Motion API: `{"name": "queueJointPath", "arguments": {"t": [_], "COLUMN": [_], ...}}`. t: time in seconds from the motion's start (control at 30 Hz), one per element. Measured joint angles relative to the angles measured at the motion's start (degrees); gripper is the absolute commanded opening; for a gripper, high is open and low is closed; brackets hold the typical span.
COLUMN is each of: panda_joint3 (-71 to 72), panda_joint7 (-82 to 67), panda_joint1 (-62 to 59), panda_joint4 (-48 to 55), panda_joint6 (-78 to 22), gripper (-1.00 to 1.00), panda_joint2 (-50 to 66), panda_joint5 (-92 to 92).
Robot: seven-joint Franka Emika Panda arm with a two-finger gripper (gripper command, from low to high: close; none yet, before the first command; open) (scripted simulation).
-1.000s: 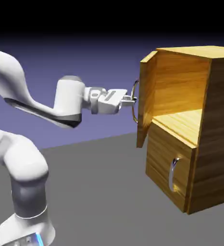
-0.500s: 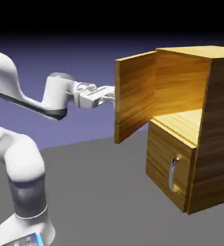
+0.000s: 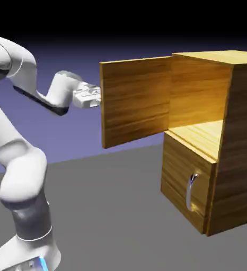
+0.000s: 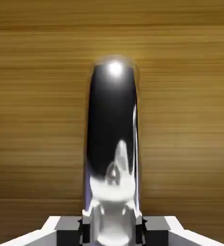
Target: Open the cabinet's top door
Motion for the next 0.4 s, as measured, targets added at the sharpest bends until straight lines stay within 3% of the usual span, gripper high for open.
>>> {"name": "queueJointPath", "arguments": {"t": [0.4], "panda_joint3": [24.0], "panda_joint7": [0.8], "panda_joint1": [-24.6], "panda_joint4": [11.7], "panda_joint6": [-9.2], "gripper": [-1.00], "panda_joint2": [1.4], "panda_joint5": [4.4]}}
